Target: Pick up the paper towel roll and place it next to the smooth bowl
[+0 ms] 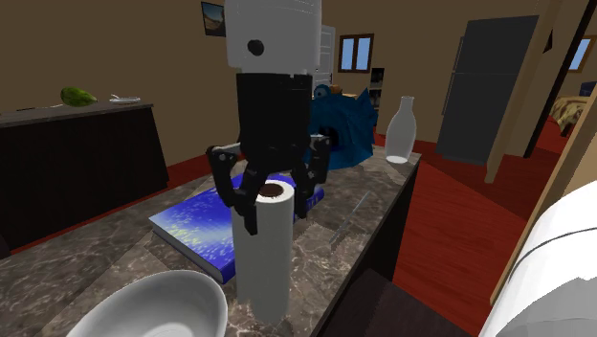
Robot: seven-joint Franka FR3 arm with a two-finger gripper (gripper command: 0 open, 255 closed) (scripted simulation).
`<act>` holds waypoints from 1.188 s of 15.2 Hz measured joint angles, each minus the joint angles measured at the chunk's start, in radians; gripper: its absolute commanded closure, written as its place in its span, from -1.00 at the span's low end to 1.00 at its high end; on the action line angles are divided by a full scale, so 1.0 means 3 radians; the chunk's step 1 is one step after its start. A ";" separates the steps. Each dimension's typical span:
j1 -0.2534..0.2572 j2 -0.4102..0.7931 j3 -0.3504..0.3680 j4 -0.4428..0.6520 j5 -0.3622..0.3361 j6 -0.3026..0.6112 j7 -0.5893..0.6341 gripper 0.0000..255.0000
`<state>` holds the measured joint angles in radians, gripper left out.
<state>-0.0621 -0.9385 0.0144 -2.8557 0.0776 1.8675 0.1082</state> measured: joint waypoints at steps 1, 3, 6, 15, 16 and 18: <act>-0.0002 0.0002 -0.0002 -0.0024 -0.0001 0.0026 -0.0005 1.00; 0.0000 0.0012 0.0000 -0.0037 0.0001 0.0050 -0.0004 1.00; 0.0001 0.0015 0.0001 -0.0042 0.0002 0.0059 -0.0004 1.00; -0.0011 0.0006 -0.0013 0.0085 -0.0014 -0.0074 -0.0008 -1.00; -0.0010 -0.0007 -0.0012 0.0186 -0.0016 -0.0186 0.0001 -1.00; -0.0021 -0.0010 -0.0029 0.0313 -0.0032 -0.0319 -0.0006 -1.00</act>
<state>-0.0683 -0.9416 0.0056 -2.7619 0.0680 1.7719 0.1063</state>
